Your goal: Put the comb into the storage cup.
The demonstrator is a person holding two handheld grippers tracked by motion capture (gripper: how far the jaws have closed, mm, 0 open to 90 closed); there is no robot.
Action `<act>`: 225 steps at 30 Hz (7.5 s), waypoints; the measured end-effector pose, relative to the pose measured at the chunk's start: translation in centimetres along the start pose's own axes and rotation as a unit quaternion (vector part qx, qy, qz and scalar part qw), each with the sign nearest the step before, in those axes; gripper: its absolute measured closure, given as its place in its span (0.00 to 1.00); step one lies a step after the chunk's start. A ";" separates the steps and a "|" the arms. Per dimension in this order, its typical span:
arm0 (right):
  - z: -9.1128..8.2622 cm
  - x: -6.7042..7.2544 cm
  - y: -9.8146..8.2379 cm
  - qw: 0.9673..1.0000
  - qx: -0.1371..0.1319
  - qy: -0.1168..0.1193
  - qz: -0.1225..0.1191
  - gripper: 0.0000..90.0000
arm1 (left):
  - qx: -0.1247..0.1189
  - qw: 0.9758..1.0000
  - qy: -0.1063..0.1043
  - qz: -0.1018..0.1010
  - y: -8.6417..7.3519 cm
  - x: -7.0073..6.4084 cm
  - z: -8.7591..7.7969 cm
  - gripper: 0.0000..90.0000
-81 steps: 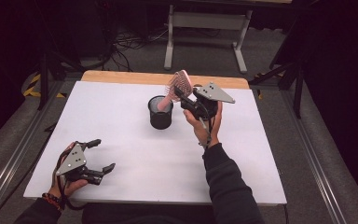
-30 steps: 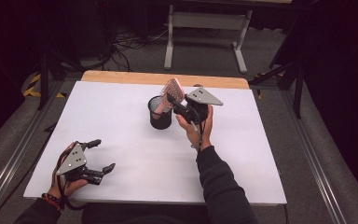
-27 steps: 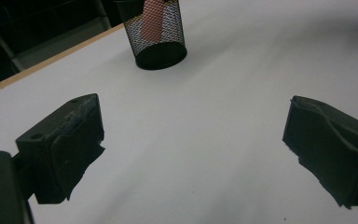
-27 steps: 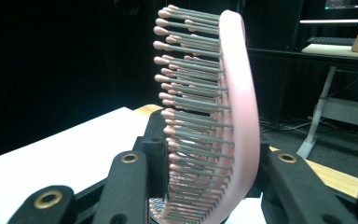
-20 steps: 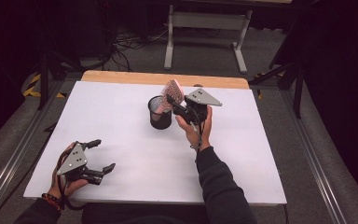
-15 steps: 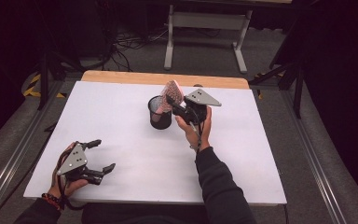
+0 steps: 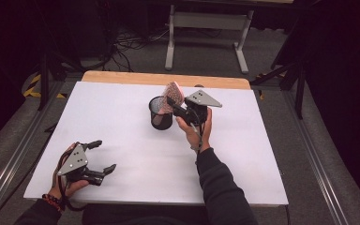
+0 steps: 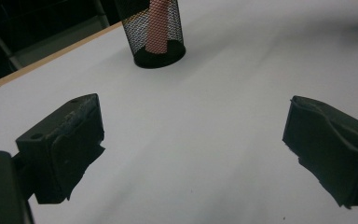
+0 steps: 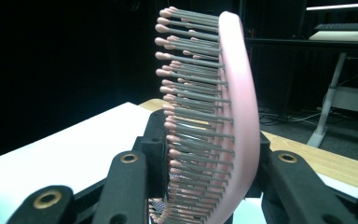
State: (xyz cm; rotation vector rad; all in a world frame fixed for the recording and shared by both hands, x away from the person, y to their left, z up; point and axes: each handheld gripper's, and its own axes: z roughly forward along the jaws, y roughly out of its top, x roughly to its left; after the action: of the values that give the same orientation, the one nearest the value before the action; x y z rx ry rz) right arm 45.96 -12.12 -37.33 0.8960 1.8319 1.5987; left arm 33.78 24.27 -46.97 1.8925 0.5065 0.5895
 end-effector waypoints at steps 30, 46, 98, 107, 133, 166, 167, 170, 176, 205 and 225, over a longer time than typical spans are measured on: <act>0.1 -0.8 -1.4 1.000 0.016 -0.009 0.020 0.65 | 0.002 1.000 0.001 -0.002 0.1 0.1 -0.1 0.07; -0.5 -0.7 -1.1 1.000 0.010 -0.020 0.008 0.49 | 0.000 1.000 0.000 -0.003 0.1 0.1 -0.1 0.07; -3.3 -0.6 1.1 0.996 0.003 -0.052 -0.068 0.21 | -0.004 1.000 0.001 -0.002 0.1 0.2 -0.4 0.07; -4.2 -0.1 1.5 0.995 -0.004 -0.045 -0.091 0.22 | -0.005 1.000 -0.001 -0.003 0.1 0.2 -0.4 0.06; -5.7 0.3 1.2 0.994 -0.011 -0.041 -0.105 0.19 | 0.001 1.000 -0.003 -0.003 0.1 0.2 -0.2 0.06; -7.4 1.2 0.7 0.991 -0.011 -0.036 -0.132 0.14 | -0.002 1.000 -0.003 -0.003 0.1 0.2 -0.3 0.06; -7.5 1.3 0.7 0.990 -0.010 -0.036 -0.135 0.13 | -0.001 1.000 -0.004 -0.003 0.1 0.2 -0.3 0.06; -7.7 1.3 0.6 0.990 -0.011 -0.034 -0.137 0.13 | -0.001 1.000 -0.003 -0.001 0.1 0.2 -0.4 0.06; -8.0 1.7 0.4 0.989 -0.009 -0.036 -0.144 0.12 | -0.003 1.000 -0.003 -0.005 0.0 0.3 -0.5 0.06; -9.8 1.4 -1.2 0.984 0.008 -0.035 -0.172 0.11 | -0.004 1.000 -0.003 -0.001 0.1 0.3 -0.5 0.06; -11.2 1.7 -2.4 0.983 0.012 -0.018 -0.184 0.07 | -0.003 1.000 -0.005 -0.001 0.1 0.3 -0.6 0.06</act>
State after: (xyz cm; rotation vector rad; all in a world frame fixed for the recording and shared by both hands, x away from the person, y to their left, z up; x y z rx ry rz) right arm 35.99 -18.01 -37.98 0.5489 1.8662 1.3224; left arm 33.66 24.82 -46.59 1.8885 0.4989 0.5797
